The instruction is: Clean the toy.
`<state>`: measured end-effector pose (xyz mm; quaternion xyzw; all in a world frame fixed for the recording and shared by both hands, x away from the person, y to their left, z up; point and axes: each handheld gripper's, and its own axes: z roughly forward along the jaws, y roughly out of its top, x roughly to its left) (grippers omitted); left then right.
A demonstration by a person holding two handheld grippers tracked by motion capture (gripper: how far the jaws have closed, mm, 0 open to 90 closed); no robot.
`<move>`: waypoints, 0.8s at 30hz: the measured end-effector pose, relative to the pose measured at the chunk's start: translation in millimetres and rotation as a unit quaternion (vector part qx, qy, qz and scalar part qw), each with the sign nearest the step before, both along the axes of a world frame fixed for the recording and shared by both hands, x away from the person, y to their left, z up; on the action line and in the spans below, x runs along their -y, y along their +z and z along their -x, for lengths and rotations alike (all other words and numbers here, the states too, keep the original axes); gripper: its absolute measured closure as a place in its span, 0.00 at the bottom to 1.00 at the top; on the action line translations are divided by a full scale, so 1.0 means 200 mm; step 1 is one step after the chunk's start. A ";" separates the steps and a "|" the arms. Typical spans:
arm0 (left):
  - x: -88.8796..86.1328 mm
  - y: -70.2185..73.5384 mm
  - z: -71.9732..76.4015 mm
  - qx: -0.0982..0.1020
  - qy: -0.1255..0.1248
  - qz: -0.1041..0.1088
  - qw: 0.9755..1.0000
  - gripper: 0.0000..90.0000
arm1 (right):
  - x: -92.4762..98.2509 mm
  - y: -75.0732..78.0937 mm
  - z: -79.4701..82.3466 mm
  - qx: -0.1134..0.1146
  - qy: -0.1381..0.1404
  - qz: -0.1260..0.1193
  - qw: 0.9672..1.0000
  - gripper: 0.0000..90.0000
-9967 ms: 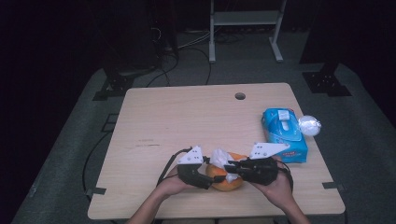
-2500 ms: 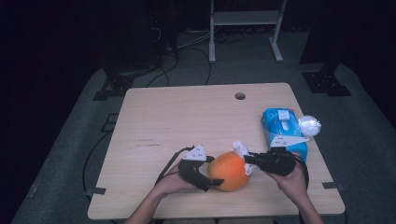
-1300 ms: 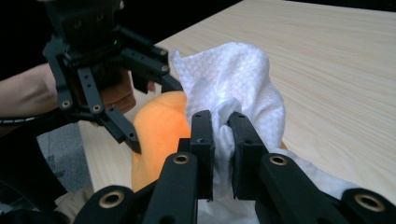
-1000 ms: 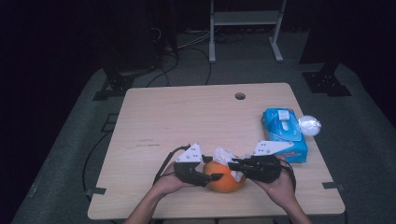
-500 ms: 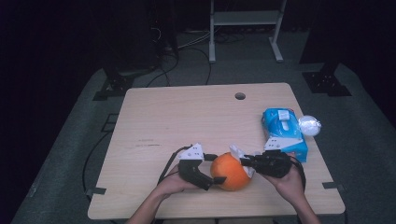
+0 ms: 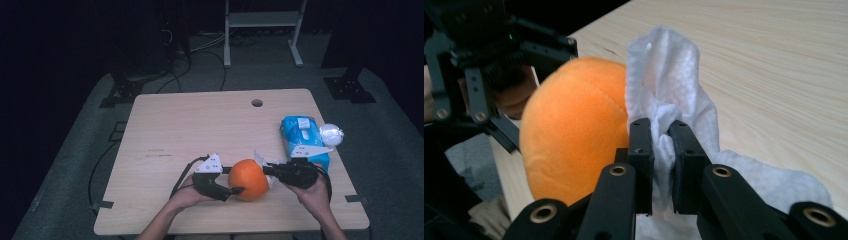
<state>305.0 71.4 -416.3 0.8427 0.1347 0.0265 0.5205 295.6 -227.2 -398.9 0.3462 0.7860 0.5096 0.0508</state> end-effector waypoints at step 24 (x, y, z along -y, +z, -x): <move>-0.07 -0.02 -0.05 -0.008 0.009 0.027 1.000 0.17 | -0.10 -0.02 0.00 -0.022 0.071 -0.041 0.996 0.90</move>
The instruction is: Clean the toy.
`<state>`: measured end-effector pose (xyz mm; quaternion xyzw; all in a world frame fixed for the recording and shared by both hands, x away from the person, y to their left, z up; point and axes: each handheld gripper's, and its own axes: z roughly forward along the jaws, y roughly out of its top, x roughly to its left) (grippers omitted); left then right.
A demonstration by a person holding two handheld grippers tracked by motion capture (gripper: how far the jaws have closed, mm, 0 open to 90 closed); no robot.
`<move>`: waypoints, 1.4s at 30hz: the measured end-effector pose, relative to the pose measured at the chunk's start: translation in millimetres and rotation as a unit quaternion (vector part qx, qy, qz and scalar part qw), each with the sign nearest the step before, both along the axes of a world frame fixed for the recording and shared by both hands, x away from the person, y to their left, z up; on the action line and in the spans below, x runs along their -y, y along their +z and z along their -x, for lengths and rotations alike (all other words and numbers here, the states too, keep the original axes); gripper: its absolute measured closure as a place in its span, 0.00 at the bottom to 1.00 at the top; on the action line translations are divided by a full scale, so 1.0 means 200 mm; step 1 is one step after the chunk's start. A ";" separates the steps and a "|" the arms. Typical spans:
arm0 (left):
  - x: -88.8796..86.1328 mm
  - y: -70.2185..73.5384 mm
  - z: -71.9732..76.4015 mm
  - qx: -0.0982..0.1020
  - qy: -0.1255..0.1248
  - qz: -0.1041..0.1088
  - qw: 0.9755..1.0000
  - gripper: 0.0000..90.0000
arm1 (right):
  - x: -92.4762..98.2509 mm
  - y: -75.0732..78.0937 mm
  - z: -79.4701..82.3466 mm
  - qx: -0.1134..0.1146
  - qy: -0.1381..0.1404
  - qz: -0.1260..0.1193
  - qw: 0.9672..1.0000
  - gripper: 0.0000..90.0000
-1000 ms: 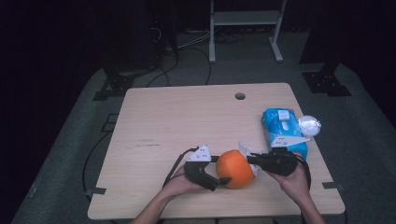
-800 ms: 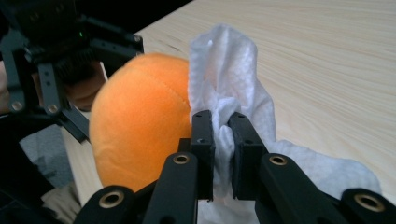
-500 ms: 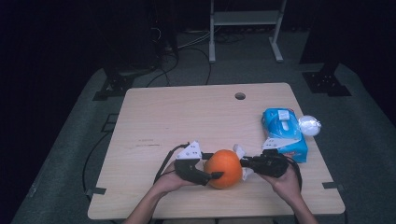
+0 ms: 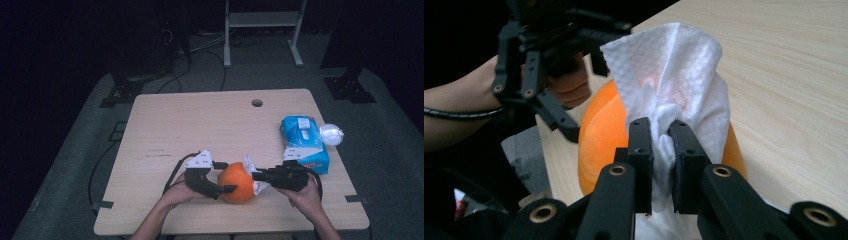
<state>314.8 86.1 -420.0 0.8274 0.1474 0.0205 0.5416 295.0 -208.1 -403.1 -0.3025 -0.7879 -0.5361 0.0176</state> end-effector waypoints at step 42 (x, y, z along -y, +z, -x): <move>0.14 -0.08 0.10 0.034 -0.012 -0.014 0.999 0.35 | -0.17 0.09 0.12 0.078 0.000 0.057 0.995 0.90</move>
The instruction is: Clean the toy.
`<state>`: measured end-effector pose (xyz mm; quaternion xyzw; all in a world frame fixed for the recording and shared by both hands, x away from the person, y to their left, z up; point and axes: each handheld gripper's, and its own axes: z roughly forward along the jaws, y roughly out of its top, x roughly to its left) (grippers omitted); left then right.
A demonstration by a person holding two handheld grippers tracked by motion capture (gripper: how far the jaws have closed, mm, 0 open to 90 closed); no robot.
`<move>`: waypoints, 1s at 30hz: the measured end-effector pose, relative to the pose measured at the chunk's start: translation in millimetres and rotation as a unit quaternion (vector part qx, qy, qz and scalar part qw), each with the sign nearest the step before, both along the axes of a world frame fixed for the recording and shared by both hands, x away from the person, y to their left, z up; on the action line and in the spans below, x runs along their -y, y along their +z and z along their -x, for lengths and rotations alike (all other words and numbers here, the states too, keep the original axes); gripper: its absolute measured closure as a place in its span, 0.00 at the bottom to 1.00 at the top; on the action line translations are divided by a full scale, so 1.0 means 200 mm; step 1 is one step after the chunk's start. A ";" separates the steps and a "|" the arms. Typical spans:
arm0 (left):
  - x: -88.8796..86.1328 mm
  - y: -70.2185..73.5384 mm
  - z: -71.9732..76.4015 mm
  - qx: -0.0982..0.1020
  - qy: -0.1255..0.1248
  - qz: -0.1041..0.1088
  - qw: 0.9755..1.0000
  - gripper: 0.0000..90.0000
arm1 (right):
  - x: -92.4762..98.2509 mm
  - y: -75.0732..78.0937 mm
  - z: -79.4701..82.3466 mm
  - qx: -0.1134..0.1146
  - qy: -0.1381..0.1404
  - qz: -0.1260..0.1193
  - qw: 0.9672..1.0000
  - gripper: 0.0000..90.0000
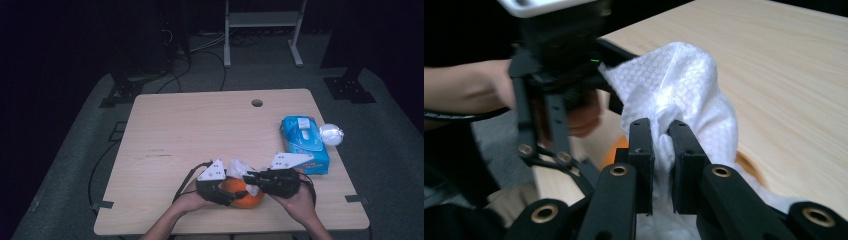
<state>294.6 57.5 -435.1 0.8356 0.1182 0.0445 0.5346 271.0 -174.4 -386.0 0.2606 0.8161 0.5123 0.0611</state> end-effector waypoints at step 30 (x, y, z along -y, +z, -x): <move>0.04 0.00 0.04 0.017 -0.027 -0.009 0.999 0.36 | 0.13 -0.03 -0.06 -0.018 -0.062 -0.004 0.998 0.91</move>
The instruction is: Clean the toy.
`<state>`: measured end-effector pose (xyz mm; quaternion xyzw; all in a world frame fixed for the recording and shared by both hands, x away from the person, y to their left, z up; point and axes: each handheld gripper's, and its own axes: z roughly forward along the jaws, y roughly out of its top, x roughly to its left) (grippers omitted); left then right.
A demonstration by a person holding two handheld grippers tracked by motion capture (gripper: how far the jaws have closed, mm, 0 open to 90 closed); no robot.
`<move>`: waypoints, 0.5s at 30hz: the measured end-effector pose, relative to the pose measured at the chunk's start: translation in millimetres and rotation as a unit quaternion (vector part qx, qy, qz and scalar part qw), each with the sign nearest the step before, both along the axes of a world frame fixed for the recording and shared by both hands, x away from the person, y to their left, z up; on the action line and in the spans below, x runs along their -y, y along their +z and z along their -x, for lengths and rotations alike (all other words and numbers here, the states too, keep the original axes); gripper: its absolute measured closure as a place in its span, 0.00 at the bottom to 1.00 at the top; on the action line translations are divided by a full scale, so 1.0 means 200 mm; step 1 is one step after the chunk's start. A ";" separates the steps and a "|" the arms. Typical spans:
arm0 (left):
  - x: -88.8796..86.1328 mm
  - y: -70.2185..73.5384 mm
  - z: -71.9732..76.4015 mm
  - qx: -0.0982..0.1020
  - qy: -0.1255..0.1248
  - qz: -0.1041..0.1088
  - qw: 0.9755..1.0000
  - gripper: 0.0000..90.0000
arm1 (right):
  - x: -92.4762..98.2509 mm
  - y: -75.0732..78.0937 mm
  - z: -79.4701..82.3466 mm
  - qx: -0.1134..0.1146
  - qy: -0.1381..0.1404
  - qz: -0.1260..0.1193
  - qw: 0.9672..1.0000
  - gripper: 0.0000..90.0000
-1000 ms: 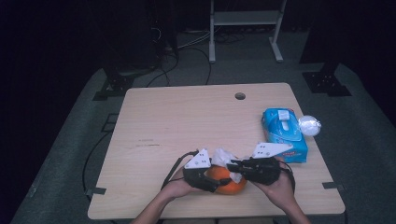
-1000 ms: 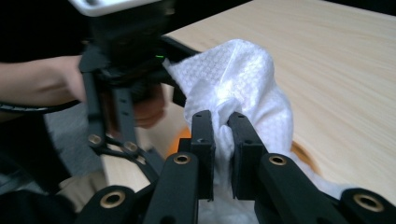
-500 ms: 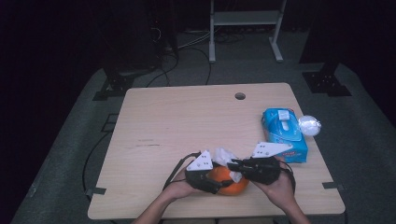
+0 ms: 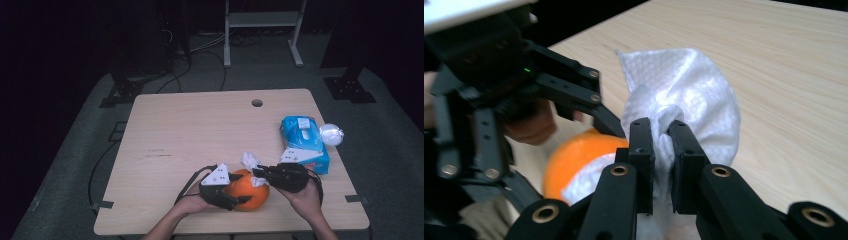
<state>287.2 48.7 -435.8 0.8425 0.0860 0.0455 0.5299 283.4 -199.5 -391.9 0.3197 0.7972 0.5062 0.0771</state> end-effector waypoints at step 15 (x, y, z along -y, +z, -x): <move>-0.09 0.00 -0.08 -0.033 0.019 0.014 0.999 0.36 | 0.03 -0.02 -0.02 -0.019 0.014 -0.037 0.999 0.91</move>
